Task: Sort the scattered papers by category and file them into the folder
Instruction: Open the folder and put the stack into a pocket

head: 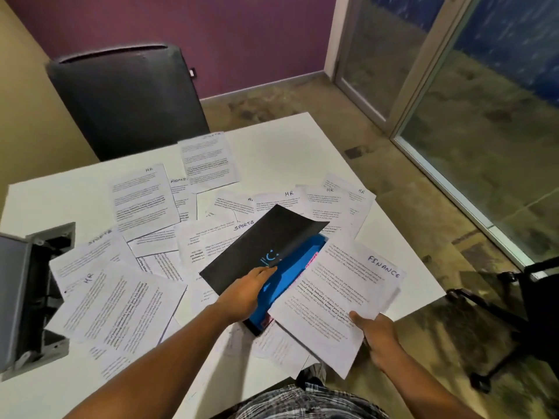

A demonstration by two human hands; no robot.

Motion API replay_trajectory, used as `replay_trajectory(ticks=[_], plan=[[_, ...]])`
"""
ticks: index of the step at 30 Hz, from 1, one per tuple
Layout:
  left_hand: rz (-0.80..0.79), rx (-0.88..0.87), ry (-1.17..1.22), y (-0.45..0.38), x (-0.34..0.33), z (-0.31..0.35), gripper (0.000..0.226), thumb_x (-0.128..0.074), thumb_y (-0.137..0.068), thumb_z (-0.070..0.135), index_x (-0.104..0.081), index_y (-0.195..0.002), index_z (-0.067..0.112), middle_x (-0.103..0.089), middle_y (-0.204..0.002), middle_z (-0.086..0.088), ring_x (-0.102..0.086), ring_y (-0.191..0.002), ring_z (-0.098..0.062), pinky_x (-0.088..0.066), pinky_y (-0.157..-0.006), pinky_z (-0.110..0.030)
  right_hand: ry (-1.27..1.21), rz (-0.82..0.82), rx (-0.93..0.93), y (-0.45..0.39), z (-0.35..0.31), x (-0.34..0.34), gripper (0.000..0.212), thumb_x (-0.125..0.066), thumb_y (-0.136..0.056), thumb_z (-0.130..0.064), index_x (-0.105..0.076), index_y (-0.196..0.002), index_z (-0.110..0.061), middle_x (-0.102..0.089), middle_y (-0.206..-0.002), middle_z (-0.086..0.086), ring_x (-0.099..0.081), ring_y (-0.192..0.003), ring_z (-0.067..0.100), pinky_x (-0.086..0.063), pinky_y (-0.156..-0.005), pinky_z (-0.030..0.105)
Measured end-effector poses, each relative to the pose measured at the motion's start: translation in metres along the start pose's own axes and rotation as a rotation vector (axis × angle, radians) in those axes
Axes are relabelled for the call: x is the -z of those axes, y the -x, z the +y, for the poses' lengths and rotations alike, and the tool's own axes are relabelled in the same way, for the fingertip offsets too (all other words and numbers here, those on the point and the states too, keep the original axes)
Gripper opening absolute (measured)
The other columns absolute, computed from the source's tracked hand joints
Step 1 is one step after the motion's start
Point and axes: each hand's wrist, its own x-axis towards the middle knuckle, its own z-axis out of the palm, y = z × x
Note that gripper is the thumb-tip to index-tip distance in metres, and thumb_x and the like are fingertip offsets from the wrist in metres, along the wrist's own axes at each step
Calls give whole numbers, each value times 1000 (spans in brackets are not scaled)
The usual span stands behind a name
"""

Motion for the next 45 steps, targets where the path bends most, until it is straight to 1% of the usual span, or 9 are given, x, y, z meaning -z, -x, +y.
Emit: replay_trajectory(ticks=[6,10,16,23,27,30,34,39,45], plan=[[36,113,124,2,11,8,71,-47,-89,-4,-31,-151,26,-39,-155,1,-43,-137,-21,-35,-114,-35,-16,-62,97,12,-28,-14,23,-79,-85,-6,-69,-105,-14,-74,-103,2,-69,-97,28,-57,-85,42],[39,148,191,-2,19,14,64,-45,-92,-4,-35,-149,23,-45,-151,-1,-48,-133,-20,-39,-112,-33,57,-87,152,19,-44,-26,22,-80,-85,-4,-68,-93,-21,-72,-92,-3,-70,-87,20,-55,-67,28],[15,149,240,-3,29,12,61,-41,-94,-7,-39,-144,26,-49,-148,0,-52,-129,-21,-49,-103,-35,201,-65,184,18,-56,-44,21,-83,-82,-7,-71,-98,-15,-72,-91,0,-70,-86,21,-59,-73,32],[6,153,206,-8,36,11,62,-46,-94,-6,-38,-146,26,-58,-134,-9,-60,-101,-18,-55,-88,-32,231,-26,187,18,-76,-75,33,-84,-80,-6,-73,-111,-5,-74,-103,10,-70,-92,27,-61,-84,39],[-26,144,177,-13,43,17,60,-44,-96,-4,-37,-147,27,-58,-133,-10,-57,-88,-18,-50,-66,-23,267,43,225,20,-87,-90,31,-82,-82,-6,-72,-111,-3,-74,-108,13,-69,-91,27,-59,-78,32],[-24,148,169,-13,47,20,61,-41,-97,-3,-37,-148,30,-53,-142,-8,-61,-99,-25,-53,-67,-27,338,81,266,22,-92,-102,28,-78,-84,-7,-72,-111,-4,-74,-110,11,-69,-89,26,-57,-74,28],[19,127,147,-13,47,21,61,-39,-97,-6,-39,-147,30,-54,-142,-9,-61,-90,-17,-51,-68,-19,407,107,277,28,-98,-124,27,-75,-85,-10,-70,-111,-5,-74,-113,14,-71,-98,31,-60,-79,33],[87,92,95,-10,45,32,58,-41,-98,-5,-38,-150,20,-63,-129,-15,-64,-107,-32,-53,-88,-33,442,92,269,28,-100,-142,32,-76,-88,-16,-66,-115,-3,-71,-119,15,-68,-106,32,-52,-80,29],[126,81,116,-4,47,35,59,-42,-97,-5,-37,-149,22,-67,-122,-11,-62,-85,-18,-53,-81,-28,460,94,236,28,-108,-159,45,-74,-91,-15,-58,-130,1,-64,-132,20,-63,-119,37,-54,-94,37]])
